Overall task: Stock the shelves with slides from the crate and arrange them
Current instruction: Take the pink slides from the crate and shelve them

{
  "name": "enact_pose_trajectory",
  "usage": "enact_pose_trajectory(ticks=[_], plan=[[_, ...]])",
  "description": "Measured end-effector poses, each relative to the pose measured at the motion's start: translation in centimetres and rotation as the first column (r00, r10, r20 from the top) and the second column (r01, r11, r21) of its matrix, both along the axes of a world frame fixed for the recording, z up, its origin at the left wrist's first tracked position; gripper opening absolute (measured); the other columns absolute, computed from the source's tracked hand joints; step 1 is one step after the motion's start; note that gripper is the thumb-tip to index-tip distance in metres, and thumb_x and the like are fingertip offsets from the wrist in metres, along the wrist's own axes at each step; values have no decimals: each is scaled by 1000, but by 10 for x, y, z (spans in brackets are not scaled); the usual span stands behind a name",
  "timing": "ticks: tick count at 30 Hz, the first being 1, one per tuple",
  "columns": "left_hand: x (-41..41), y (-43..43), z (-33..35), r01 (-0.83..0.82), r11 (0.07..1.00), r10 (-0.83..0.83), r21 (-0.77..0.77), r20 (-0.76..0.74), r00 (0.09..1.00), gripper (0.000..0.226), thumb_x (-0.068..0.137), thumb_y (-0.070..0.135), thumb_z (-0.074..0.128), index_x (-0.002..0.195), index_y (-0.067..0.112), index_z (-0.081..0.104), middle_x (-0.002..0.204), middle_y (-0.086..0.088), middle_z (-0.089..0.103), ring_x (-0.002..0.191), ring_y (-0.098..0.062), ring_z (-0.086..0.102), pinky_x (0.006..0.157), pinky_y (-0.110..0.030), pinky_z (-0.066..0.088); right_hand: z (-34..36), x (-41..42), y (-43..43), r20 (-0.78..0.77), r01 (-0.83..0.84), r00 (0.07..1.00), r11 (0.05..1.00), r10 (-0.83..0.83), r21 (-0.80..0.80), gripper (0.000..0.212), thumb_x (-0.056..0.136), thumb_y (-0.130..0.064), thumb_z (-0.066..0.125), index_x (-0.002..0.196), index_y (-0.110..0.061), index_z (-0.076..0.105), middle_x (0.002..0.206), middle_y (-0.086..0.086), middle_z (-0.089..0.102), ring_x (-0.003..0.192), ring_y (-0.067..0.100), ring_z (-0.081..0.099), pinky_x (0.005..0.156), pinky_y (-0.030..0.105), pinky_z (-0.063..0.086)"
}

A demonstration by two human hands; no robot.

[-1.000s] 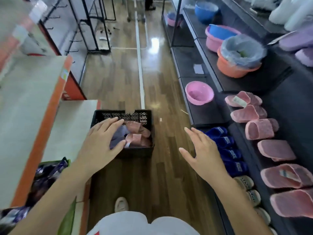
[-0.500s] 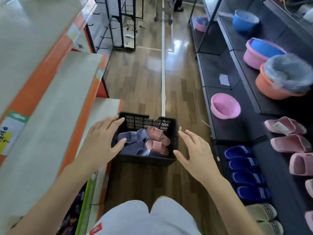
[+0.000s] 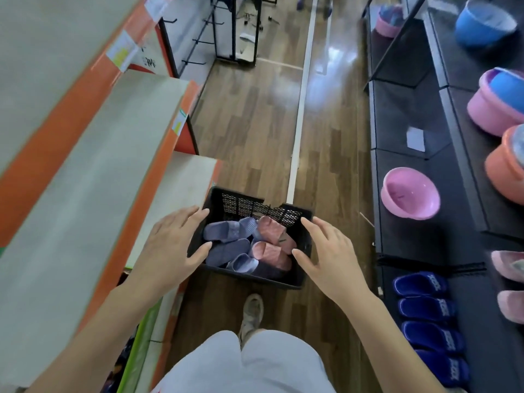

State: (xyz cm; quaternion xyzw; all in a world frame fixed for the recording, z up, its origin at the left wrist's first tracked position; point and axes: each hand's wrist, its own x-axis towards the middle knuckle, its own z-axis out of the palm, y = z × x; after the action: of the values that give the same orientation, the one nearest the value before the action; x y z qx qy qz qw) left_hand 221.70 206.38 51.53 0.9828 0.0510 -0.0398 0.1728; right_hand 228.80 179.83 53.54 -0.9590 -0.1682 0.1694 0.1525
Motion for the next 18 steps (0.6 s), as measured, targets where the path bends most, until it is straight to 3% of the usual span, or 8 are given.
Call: enact_pose_trajectory(ticks=[9, 18], plan=[[85, -29, -59, 11, 999, -18, -50, -124, 992, 69, 77, 53, 32, 131, 13, 50, 132, -8, 52, 120, -28, 49, 100, -42, 38, -67, 76, -19, -84, 41, 996, 999, -41, 0, 59, 92, -43, 49, 145, -28, 26, 151, -2, 28, 140, 16, 23, 114, 31, 15], [150, -44, -178, 67, 989, -101, -132, -275, 956, 66, 75, 49, 36, 123, 8, 57, 120, -10, 59, 107, -33, 58, 87, -45, 48, -189, 116, -26, -208, 134, 968, 990, -142, -53, 59, 92, -38, 50, 144, -24, 27, 149, 3, 30, 138, 18, 24, 112, 31, 19]])
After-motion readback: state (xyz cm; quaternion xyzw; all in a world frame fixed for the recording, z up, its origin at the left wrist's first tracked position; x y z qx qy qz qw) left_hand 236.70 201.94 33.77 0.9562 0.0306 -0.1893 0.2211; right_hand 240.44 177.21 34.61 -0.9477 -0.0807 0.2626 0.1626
